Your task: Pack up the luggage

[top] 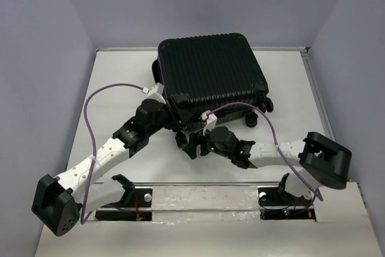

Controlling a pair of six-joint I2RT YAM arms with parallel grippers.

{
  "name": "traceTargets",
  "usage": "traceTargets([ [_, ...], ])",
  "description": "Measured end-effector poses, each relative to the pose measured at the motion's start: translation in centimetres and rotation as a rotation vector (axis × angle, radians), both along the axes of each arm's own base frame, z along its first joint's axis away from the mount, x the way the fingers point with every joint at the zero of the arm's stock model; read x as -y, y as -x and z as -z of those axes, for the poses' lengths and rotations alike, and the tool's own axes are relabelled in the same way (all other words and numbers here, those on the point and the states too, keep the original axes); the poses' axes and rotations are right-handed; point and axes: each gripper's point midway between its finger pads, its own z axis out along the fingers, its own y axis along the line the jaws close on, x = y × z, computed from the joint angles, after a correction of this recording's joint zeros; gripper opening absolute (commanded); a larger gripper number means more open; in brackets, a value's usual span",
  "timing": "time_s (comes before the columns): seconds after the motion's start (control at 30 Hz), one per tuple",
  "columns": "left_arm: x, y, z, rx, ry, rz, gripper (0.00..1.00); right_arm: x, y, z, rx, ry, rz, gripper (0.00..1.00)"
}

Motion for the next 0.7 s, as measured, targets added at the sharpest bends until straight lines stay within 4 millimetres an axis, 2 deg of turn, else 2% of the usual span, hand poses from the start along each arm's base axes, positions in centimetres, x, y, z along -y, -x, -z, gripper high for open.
traceTargets([
  [0.07, 0.1, -0.1, -0.1, -0.003, 0.012, -0.003, 0.06, -0.8, -0.3, 1.4, -0.011, -0.006, 0.034, 0.84],
  [0.2, 0.3, -0.1, -0.4, -0.002, 0.03, -0.007, 0.06, -0.9, -1.4, 4.3, -0.051, 0.0, 0.135, 0.74],
  [0.33, 0.4, 0.0, -0.2, -0.004, 0.036, -0.006, 0.06, -0.4, -2.5, 5.6, -0.066, -0.005, 0.23, 0.61],
  [0.4, 0.4, 0.1, 0.2, -0.01, 0.037, -0.005, 0.06, -0.6, -3.0, 5.8, -0.064, -0.021, 0.257, 0.52],
  [0.43, 0.4, 0.0, 0.2, -0.008, 0.042, -0.006, 0.06, -0.8, -3.2, 5.7, -0.062, -0.038, 0.267, 0.43],
  [0.5, 0.5, 0.0, 0.1, -0.002, 0.049, -0.006, 0.06, -1.0, -3.5, 5.4, -0.048, -0.061, 0.277, 0.34],
  [0.57, 0.6, 0.0, 0.1, 0.003, 0.057, -0.005, 0.06, -1.6, -3.6, 4.8, -0.044, -0.102, 0.279, 0.17],
  [0.67, 0.8, -0.2, -0.3, 0.017, 0.08, -0.008, 0.06, -2.0, -3.3, 4.6, -0.05, -0.137, 0.267, 0.07],
  [0.7, 0.8, -0.2, -0.3, 0.016, 0.081, -0.007, 0.06, -2.0, -3.1, 4.7, -0.071, -0.156, 0.266, 0.07],
])
